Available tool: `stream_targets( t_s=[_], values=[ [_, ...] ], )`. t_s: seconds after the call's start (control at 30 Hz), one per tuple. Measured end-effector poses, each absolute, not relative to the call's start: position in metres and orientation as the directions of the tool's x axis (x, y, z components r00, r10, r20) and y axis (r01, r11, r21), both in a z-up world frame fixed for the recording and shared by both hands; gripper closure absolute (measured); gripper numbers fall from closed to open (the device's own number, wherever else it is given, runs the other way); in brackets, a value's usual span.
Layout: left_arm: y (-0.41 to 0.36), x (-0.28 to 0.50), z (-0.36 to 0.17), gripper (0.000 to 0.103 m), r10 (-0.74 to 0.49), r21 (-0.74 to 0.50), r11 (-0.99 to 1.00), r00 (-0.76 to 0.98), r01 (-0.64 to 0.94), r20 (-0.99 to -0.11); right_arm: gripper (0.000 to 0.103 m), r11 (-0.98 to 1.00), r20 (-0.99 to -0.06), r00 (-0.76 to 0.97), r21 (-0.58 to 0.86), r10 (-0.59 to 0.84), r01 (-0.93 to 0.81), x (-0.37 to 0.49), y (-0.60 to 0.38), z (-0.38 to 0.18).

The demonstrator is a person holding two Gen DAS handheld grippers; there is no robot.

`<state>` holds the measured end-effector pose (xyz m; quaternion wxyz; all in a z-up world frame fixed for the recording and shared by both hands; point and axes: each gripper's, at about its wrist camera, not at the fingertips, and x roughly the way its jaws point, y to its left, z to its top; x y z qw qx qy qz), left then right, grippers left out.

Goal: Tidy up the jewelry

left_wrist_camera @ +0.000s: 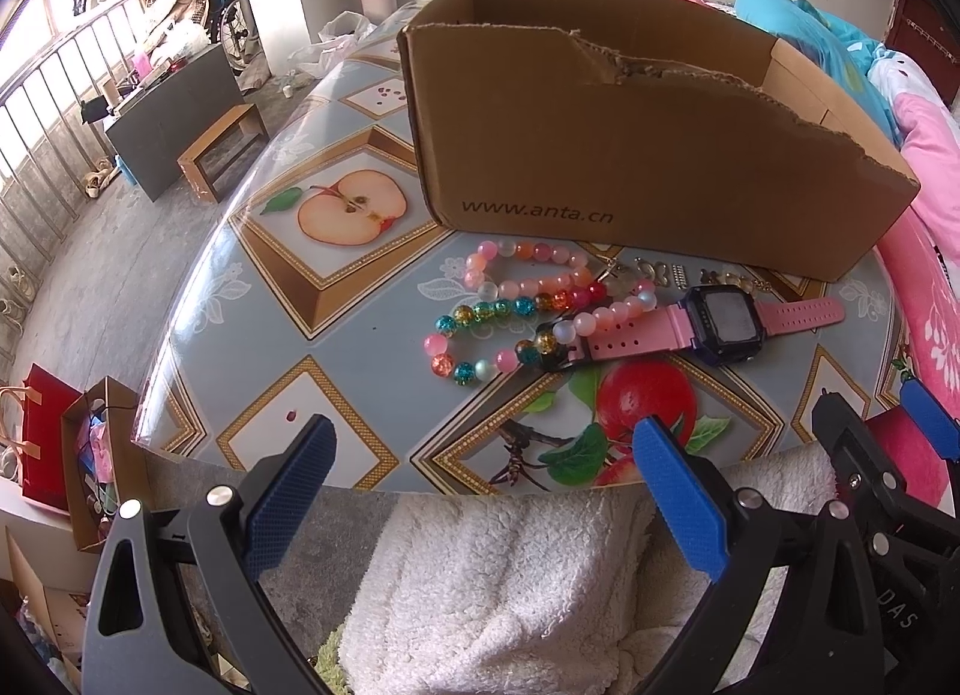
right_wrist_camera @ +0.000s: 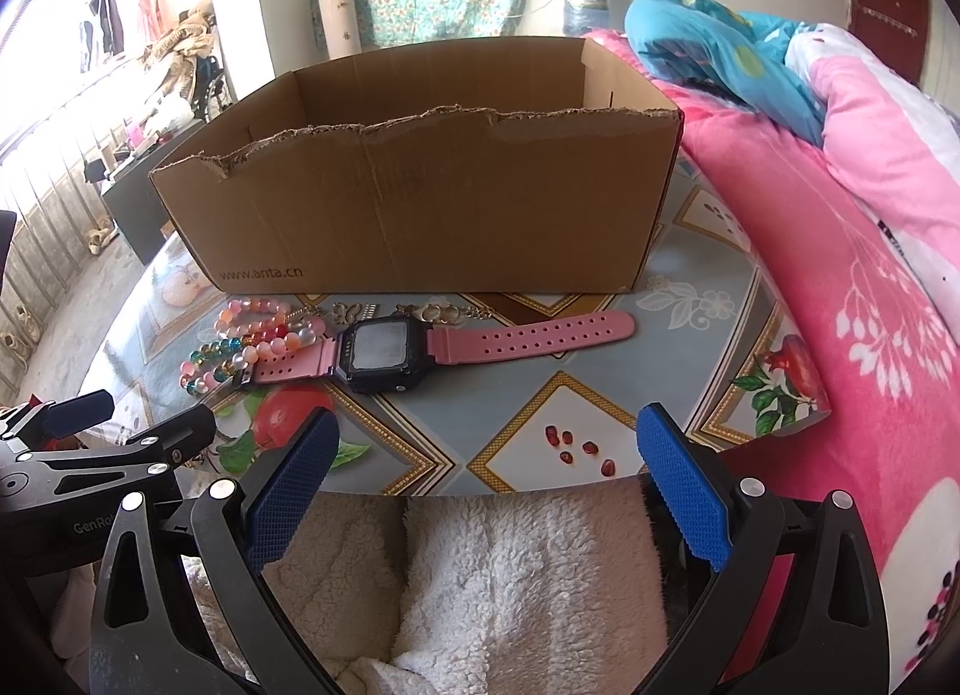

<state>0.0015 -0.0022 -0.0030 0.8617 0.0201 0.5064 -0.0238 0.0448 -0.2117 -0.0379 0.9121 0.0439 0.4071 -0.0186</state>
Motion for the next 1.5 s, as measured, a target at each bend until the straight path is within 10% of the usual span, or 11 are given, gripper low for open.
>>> stream_targets(
  t_s=[0.43,0.83,1.5],
  values=[
    [0.019,0.013,-0.003,0.006,-0.107,-0.076,0.994,0.560,0.079,-0.822,0.009,0.996,-0.710,0.704,0.070,0.013,0.052,0.048,-0.216,-0.038],
    [0.014,0.022,-0.005,0.006,-0.131,-0.011,0.982,0.635,0.190,-0.761,0.044,0.987,-0.717,0.681,0.072,0.151,-0.143,0.084,-0.196,-0.041],
    [0.014,0.047,-0.031,0.006,-0.132,-0.003,0.977,0.590,0.214,-0.797,0.052,0.939,-0.789,0.564,0.045,0.242,-0.340,0.112,-0.174,-0.059]
  ],
)
